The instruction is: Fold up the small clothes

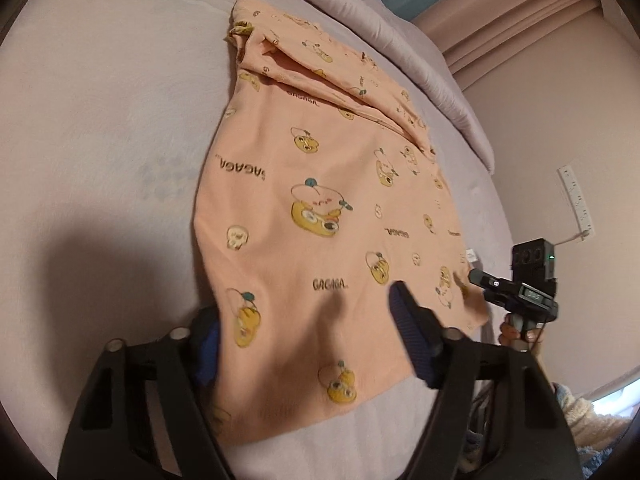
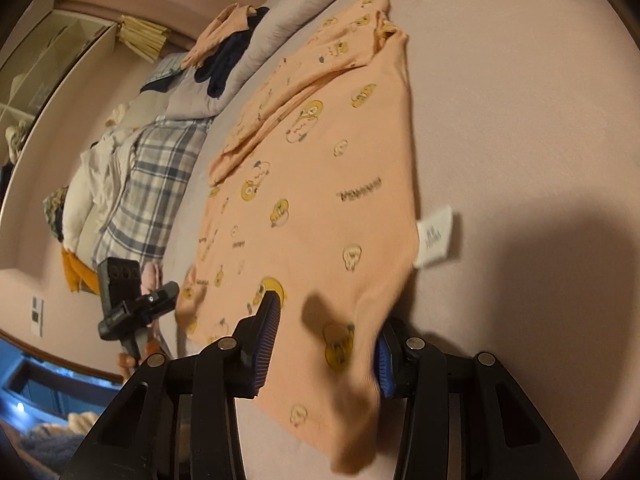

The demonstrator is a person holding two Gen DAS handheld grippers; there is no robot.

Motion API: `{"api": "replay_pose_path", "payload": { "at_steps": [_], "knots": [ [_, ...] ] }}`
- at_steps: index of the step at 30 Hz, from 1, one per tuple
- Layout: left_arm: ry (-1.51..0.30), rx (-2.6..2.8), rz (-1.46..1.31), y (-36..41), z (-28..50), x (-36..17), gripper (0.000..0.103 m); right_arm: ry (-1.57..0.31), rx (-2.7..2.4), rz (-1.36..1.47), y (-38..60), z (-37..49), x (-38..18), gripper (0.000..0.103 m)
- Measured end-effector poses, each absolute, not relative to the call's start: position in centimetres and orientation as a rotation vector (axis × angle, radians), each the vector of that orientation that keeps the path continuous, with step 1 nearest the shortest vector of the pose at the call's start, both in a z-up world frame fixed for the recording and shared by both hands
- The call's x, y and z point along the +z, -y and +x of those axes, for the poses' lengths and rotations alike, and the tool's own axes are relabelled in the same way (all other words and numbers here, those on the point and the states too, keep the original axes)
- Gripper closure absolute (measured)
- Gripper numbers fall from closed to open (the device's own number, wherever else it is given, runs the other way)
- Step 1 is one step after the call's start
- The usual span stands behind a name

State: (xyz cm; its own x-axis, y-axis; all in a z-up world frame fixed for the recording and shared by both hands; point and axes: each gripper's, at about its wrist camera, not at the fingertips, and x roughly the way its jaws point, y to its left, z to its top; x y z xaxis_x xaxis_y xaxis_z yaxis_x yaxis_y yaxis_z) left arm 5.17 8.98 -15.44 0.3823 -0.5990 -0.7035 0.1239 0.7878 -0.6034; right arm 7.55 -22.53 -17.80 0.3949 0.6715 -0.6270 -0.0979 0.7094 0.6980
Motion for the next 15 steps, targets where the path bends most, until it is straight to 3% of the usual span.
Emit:
{"api": "replay_pose_path", "payload": {
  "at_steps": [1,6,8,11,15],
  "knots": [
    [-1.095,-0.482,-0.495,-8.7,5.4,-15.5,0.054,-1.057,0.531,0.61,22.3,7.5,-17.6,0.061],
    [-1.112,-0.394,-0.376,-8.3,5.3,-15.4,0.087,-1.061,0.515,0.559,22.8,6.6,-17.5,0.078],
    [-1.107,-0.373,-0.349,-8.2,5.3,-15.4,0.091,-1.053,0.506,0.528,22.6,6.1,-17.2,0.089],
    [-1.092,-0.362,-0.315,-7.9,5.2,-15.1,0.095,-1.019,0.526,0.493,21.8,5.6,-16.5,0.096],
    [-1.036,-0.363,-0.288,-7.5,5.3,-13.7,0.096,-0.943,0.554,0.499,21.2,6.1,-15.0,0.097]
  ]
}}
